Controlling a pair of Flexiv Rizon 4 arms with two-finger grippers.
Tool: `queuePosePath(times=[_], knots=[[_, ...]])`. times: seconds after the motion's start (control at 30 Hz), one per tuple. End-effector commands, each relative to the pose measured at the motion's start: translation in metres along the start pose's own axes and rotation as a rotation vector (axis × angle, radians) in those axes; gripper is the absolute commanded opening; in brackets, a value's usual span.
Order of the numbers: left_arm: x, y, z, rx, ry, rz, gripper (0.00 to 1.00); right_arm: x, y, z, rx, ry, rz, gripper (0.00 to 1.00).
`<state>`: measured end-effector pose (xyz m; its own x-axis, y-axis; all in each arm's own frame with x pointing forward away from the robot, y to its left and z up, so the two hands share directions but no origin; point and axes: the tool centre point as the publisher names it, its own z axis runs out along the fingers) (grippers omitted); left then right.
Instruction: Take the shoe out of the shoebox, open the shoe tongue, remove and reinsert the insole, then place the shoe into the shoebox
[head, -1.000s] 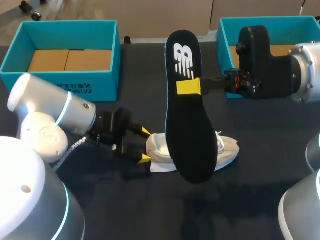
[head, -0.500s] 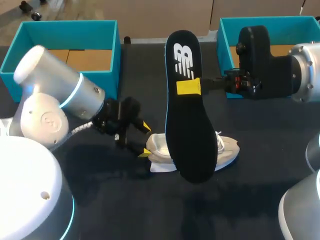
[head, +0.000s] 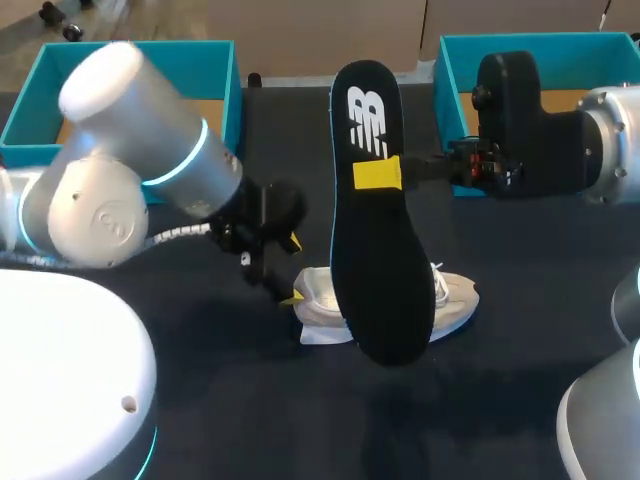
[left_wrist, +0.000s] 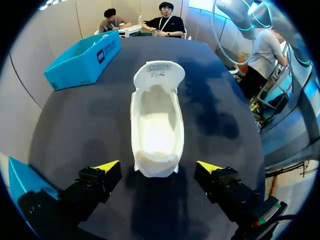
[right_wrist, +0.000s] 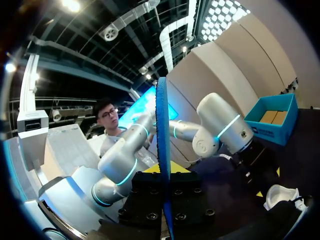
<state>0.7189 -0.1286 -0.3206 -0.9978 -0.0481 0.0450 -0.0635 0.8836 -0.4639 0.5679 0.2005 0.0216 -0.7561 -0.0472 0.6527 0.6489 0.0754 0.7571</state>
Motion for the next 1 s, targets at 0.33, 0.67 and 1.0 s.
queuePosePath(times=[0.33,0.67,1.0], knots=[[-0.007,-0.020,-0.009,-0.311,0.020,0.032,1.00,0.007,-0.001,0.008,-0.011,-0.011,0.000,0.00],[-0.011,-0.033,-0.015,-0.380,0.030,0.052,1.00,0.007,-0.001,0.008,-0.011,-0.011,0.000,0.00],[-0.014,-0.041,-0.015,-0.391,0.016,0.059,1.00,0.007,-0.001,0.008,-0.011,-0.011,0.000,0.00]])
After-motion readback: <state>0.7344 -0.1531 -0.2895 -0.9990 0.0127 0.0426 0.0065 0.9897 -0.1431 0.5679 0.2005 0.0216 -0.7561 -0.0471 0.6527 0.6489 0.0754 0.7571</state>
